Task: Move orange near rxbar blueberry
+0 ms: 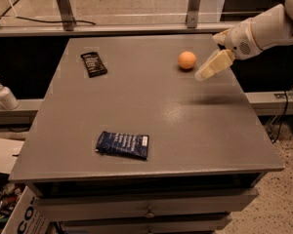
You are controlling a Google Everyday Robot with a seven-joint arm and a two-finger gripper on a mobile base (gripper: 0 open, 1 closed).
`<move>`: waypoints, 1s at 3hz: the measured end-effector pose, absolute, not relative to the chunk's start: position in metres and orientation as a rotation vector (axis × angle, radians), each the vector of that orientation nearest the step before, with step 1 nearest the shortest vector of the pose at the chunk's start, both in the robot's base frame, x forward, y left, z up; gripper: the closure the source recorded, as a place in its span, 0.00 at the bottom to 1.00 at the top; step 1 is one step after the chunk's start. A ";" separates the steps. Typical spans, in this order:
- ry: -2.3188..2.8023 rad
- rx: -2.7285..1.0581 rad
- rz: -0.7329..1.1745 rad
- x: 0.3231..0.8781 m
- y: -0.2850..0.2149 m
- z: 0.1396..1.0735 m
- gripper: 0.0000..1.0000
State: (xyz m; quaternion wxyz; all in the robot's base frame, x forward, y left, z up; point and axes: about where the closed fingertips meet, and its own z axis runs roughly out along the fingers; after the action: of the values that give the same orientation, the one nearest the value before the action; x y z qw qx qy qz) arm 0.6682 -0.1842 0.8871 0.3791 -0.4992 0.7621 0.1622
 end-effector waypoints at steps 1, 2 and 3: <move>1.916 -1.242 0.462 0.694 -0.170 0.878 0.00; 1.918 -1.215 0.497 0.715 -0.164 0.864 0.00; 1.942 -1.190 0.509 0.730 -0.163 0.847 0.00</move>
Offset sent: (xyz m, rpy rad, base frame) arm 0.0713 0.0194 -0.0355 0.1198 0.0185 -0.0240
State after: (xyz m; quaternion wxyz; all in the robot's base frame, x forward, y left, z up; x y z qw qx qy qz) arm 0.7296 -0.1634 0.8475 0.3930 -0.4689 0.7652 0.2005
